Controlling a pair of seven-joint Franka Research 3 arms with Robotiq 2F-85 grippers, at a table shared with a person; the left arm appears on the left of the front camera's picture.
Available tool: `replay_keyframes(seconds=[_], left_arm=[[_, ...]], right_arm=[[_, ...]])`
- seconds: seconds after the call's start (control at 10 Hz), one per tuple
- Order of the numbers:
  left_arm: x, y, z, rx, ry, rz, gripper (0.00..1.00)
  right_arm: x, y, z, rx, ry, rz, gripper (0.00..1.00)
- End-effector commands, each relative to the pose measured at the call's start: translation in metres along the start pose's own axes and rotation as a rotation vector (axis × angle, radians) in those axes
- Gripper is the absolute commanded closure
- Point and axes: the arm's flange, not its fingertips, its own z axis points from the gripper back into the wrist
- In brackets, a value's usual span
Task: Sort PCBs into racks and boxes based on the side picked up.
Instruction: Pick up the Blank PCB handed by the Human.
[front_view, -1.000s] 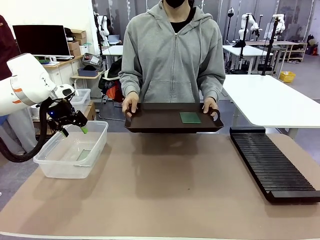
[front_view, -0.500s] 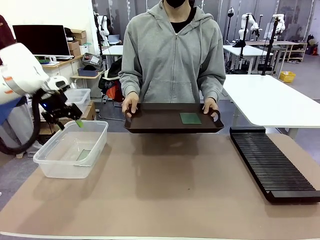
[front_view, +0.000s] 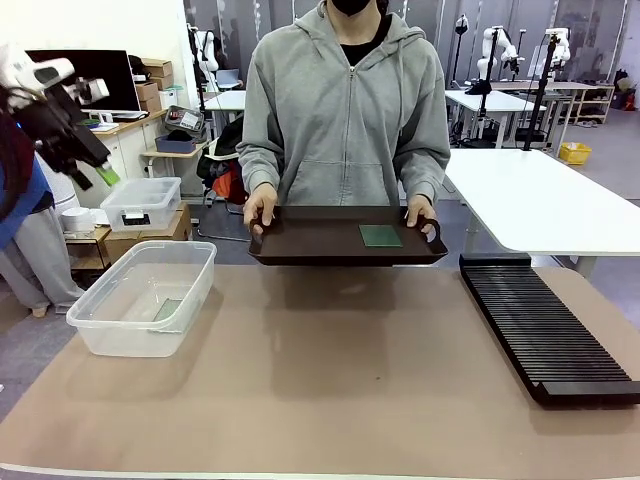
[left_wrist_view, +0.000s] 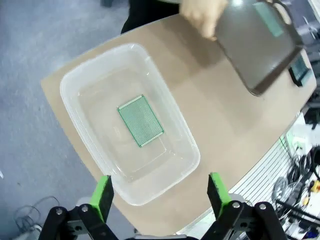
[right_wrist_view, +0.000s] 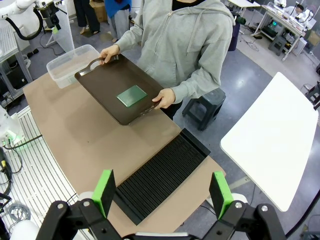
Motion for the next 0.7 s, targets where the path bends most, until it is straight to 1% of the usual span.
replay_keyframes(seconds=[0.0,0.2,0.3,0.4,0.5,0.6], left_arm=[[0.007,0.003,0.034,0.005,-0.088,-0.133,0.0],[0.003,-0.012,0.075,0.045,-0.172,-0.254,0.0],[-0.003,-0.025,0.087,0.061,-0.221,-0.282,0.0],[-0.01,-0.037,0.1,0.106,-0.275,-0.316,0.0],[-0.015,-0.044,0.107,0.122,-0.3,-0.346,0.0],[-0.017,-0.048,0.111,0.127,-0.312,-0.332,0.0]], right_arm=[[0.0,0.002,-0.001,0.004,0.0,0.002,0.0],[0.0,0.002,-0.001,0.004,0.0,0.002,0.0],[0.0,0.002,-0.001,0.004,0.0,0.002,0.0],[0.0,0.002,-0.001,0.004,0.0,0.002,0.0],[0.0,0.002,-0.001,0.004,0.0,0.002,0.0],[0.0,0.002,-0.001,0.004,0.0,0.002,0.0]])
